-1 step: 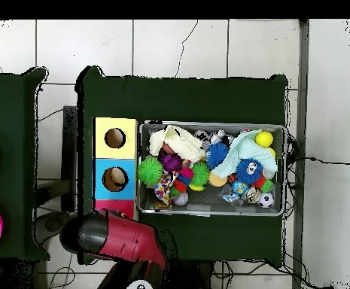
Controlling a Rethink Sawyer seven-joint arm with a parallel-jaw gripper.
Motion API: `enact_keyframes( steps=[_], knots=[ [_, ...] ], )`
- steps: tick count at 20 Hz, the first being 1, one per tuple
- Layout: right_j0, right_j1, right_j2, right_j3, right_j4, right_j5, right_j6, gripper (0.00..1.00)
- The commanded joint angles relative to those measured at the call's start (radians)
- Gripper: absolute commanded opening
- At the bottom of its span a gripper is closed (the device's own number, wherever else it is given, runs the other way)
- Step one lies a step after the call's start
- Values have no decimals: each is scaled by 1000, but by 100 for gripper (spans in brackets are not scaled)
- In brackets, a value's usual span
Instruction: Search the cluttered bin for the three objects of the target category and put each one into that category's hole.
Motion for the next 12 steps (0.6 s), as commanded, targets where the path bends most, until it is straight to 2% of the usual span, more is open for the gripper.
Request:
enact_keyframes(
  steps=[1,7,12],
  knots=[
    [35,8,-13,-54,-26,67,223,100],
    [54,-64,-91,-140,-81,250,195,100],
    [39,-71,-86,-156,-90,253,179,100]
  ],
)
